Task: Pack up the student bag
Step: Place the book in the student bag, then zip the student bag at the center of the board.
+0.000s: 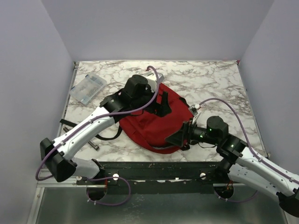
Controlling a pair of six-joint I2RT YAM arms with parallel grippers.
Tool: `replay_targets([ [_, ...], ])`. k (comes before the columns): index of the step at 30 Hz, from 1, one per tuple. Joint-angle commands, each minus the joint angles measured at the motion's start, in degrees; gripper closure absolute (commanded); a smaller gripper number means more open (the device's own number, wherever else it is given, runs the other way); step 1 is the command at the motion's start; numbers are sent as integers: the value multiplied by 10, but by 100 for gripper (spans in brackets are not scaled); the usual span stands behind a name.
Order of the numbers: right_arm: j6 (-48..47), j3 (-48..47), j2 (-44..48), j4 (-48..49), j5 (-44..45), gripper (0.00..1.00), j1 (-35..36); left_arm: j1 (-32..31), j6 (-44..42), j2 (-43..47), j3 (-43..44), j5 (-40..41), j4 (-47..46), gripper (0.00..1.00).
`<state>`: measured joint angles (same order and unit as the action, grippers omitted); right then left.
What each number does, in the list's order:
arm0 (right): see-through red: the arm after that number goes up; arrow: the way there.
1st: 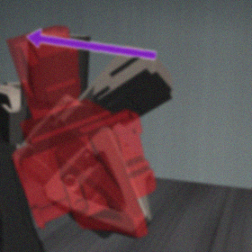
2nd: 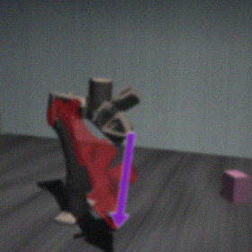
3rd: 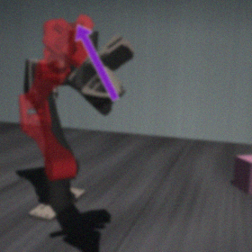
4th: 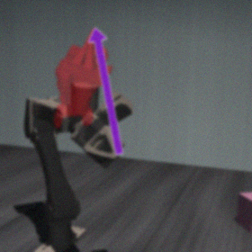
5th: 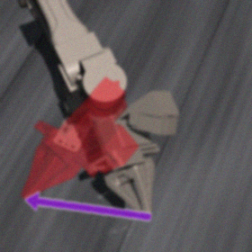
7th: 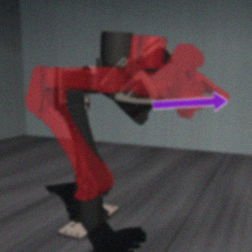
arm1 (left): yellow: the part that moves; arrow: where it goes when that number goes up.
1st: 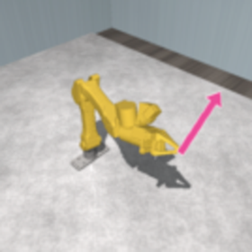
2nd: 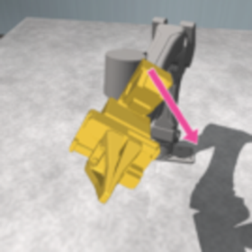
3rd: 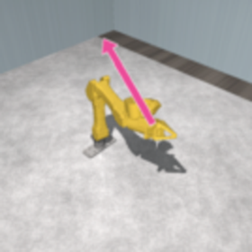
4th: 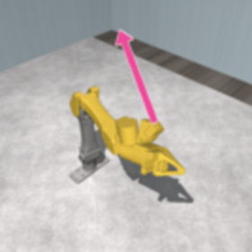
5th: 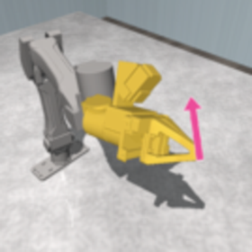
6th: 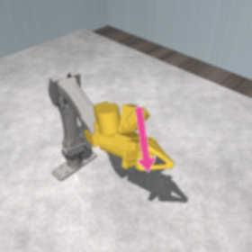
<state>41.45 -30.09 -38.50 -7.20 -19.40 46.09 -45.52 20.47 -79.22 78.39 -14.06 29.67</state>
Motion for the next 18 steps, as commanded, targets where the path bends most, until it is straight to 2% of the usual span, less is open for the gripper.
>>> replay_targets([
  [1,10,-53,-84,-18,-46,24,7,31,-2,97,-52,42,38,8],
  [5,62,-93,-199,-13,-33,27,37,62,53,189,-149,86,25,10],
  [9,118,-94,-280,5,26,27,77,82,151,293,-285,107,-14,17],
  [11,123,-77,-319,40,32,32,87,95,205,329,-342,92,-28,23],
  [14,82,-67,-364,102,25,39,118,124,263,325,-381,46,-13,27],
  [17,32,-67,-387,137,14,58,135,152,326,270,-403,-35,-4,43],
  [18,19,-64,-393,144,11,70,138,158,337,249,-409,-61,-9,45],
])
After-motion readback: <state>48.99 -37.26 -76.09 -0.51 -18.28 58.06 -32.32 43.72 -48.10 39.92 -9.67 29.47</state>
